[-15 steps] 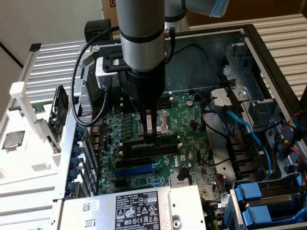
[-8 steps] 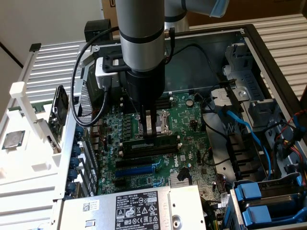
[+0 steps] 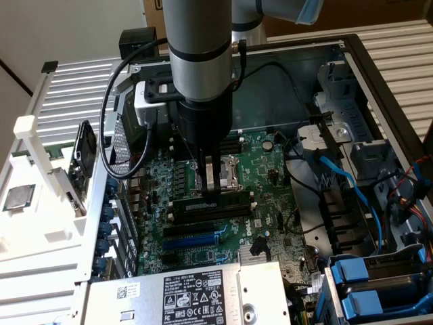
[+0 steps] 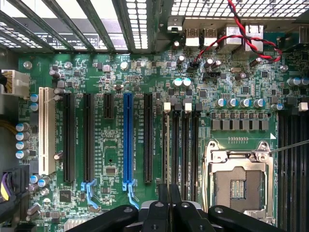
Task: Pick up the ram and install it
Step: 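Insert the ram into the slot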
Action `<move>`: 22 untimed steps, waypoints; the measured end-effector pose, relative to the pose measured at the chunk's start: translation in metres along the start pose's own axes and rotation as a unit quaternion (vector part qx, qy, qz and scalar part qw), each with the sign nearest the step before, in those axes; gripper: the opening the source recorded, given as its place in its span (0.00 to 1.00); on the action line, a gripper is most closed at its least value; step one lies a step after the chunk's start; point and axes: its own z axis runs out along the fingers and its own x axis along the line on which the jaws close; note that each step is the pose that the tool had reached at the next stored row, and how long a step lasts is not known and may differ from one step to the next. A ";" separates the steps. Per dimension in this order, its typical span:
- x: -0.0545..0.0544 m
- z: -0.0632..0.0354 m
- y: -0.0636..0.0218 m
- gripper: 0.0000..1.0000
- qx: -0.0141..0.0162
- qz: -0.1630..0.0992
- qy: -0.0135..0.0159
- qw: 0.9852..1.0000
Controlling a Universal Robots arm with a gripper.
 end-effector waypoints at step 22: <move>-0.001 0.0010 0.0003 0.12 0.001 0.005 0.000 1.000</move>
